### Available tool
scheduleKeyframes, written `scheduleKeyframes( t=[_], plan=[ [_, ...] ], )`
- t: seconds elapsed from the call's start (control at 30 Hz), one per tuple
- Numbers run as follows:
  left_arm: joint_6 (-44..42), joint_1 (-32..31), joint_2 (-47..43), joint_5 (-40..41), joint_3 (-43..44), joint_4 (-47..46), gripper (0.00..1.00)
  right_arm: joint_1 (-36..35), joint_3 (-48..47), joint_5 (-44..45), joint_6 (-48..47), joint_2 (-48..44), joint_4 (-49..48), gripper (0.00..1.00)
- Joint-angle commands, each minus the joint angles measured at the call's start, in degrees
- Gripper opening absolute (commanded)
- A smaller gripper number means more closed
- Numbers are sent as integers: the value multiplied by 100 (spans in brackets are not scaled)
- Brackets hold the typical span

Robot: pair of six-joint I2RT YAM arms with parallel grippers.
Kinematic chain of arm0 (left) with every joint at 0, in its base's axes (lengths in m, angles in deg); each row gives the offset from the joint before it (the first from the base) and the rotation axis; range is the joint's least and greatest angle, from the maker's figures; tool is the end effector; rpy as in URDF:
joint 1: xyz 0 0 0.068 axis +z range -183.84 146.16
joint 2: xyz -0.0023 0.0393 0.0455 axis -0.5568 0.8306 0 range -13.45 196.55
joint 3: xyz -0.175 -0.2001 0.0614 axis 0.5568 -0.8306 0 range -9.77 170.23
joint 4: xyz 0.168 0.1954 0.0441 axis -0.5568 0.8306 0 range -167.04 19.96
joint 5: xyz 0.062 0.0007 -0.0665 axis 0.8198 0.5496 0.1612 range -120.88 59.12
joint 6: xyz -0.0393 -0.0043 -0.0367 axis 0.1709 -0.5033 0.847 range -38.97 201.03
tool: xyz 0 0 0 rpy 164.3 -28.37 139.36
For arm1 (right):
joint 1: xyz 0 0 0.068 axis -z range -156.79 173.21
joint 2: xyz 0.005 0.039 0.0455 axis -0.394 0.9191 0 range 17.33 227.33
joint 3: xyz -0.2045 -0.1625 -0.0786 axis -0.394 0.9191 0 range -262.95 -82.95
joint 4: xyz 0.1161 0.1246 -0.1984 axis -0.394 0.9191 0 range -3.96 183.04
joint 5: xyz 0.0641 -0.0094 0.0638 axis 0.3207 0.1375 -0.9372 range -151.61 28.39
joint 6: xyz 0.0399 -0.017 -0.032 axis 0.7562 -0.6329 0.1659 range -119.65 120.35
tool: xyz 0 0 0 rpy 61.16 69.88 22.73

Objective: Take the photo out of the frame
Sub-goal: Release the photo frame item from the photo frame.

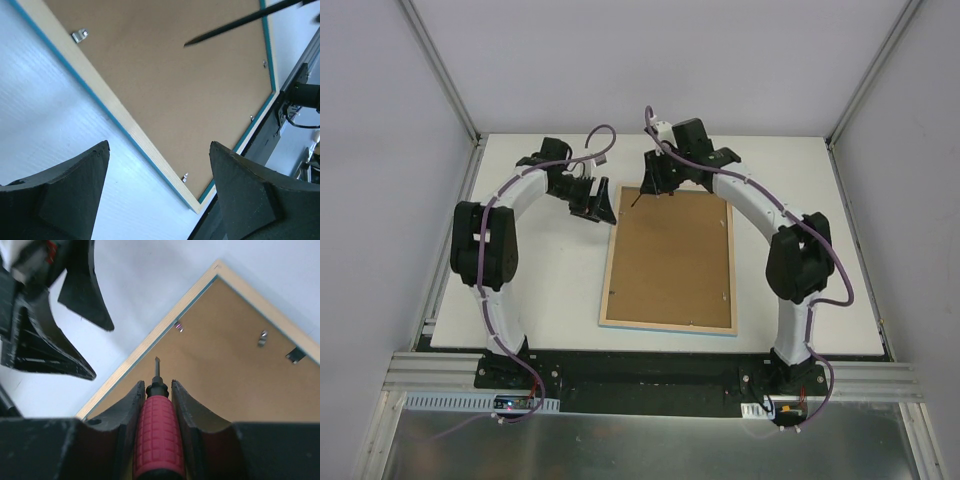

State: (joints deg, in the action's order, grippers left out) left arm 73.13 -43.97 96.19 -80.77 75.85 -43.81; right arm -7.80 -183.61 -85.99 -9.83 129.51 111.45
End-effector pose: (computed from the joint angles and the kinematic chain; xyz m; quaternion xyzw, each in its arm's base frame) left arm 0.3982 -0.0989 0.2356 0.2538 0.8405 -0.4096 0.2477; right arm 0.3840 0.2479 0.3039 -0.3958 0.7854 0.2648 0.3953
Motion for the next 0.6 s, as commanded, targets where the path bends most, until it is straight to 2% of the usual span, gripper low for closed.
scheduleKeyframes(
  t=[0.0,0.2,0.57],
  plan=[
    [500,-33,223,225,-160,-229,79,-151,-349,600,-134,278,-660,1],
    [764,-33,505,374,-222,-423,77,-231,-182,961,68,462,-914,1],
    [1194,-77,848,1297,-283,-537,66,-283,-146,804,929,778,-1152,1]
  ],
)
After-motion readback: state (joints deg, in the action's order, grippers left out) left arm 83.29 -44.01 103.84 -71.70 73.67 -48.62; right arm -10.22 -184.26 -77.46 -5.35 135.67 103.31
